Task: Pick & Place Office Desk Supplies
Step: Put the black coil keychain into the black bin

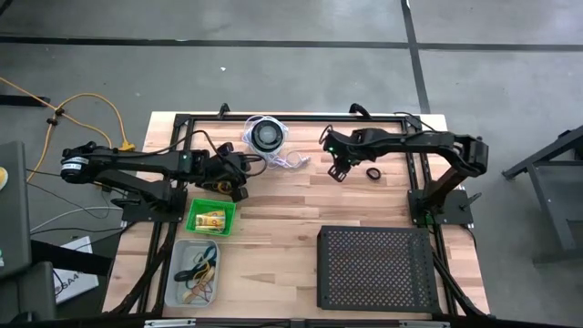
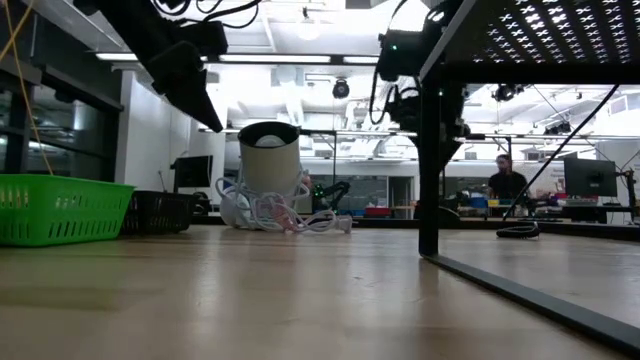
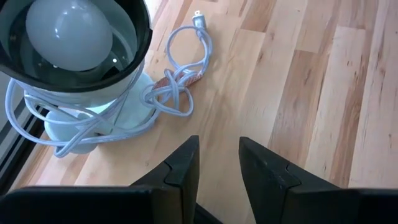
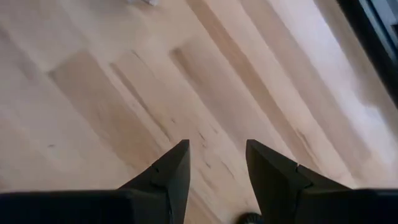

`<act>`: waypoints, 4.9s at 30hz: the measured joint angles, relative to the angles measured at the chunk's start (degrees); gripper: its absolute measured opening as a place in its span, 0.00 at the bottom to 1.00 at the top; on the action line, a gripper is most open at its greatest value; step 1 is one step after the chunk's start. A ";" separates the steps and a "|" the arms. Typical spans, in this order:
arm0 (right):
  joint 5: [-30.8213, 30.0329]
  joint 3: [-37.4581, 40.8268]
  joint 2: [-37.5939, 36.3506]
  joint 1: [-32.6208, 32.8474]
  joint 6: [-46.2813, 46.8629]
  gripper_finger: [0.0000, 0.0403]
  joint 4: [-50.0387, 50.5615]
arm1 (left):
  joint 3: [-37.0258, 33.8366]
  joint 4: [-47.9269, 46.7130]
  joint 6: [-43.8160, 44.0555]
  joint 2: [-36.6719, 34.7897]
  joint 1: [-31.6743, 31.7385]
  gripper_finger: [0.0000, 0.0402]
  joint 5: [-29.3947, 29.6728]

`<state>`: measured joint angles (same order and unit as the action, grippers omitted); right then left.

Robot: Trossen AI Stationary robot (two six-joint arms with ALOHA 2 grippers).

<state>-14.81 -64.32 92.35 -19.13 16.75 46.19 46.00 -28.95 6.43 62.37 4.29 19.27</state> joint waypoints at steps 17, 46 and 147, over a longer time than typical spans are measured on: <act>-1.86 7.64 -0.57 -1.41 10.10 0.36 7.26 | 0.00 -0.04 -0.02 0.00 0.00 0.27 0.00; 1.95 16.33 -0.57 -1.67 18.19 0.36 6.09 | 0.00 -0.08 -0.04 0.00 0.00 0.27 0.00; 32.59 -7.62 18.39 14.38 7.21 0.02 -65.50 | 0.00 1.35 -0.04 0.00 0.00 0.27 0.02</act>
<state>17.78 -71.94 110.74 -4.75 23.96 -19.31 46.00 -27.60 6.39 62.37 4.29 19.29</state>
